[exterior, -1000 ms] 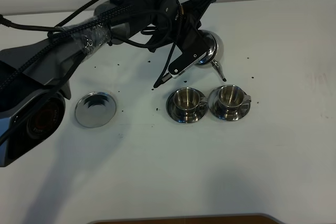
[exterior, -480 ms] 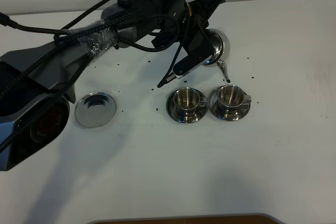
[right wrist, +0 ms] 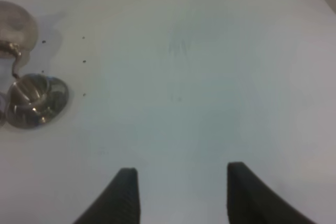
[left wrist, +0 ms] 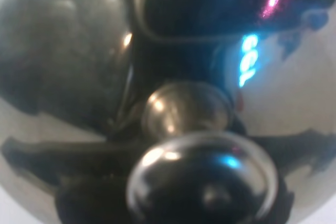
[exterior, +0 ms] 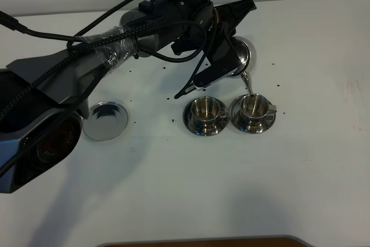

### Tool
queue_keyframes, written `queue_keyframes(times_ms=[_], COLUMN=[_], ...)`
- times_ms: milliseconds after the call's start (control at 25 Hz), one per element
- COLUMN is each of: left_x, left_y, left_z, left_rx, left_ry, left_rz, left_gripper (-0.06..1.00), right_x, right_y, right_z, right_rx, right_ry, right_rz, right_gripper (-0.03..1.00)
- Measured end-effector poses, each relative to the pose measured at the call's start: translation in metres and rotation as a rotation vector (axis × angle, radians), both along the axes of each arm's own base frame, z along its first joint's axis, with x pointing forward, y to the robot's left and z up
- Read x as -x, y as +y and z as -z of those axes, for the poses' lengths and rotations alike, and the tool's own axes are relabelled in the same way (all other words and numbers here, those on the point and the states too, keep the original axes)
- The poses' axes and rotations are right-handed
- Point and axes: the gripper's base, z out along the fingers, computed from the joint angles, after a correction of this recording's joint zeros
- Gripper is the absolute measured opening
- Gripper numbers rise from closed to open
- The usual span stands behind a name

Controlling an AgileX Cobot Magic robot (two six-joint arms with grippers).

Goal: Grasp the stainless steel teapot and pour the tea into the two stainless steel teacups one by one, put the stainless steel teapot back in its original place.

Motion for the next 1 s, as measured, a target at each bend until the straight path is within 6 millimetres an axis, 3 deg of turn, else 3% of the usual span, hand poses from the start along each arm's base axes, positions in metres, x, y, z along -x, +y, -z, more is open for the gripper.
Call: queue_keyframes(times_ms=[1000], left_x=[0.003], left_y=[-0.013], left_z=[-0.005], left_rx=[-0.024], left_ry=[-0.103], left_rz=[0.074], left_gripper=[0.24], right_x=[0.000], right_y=[0.000], right_z=[0.000], right_rx=[0.000], right_ry=[0.000], right_rz=[0.000], right_gripper=[0.39])
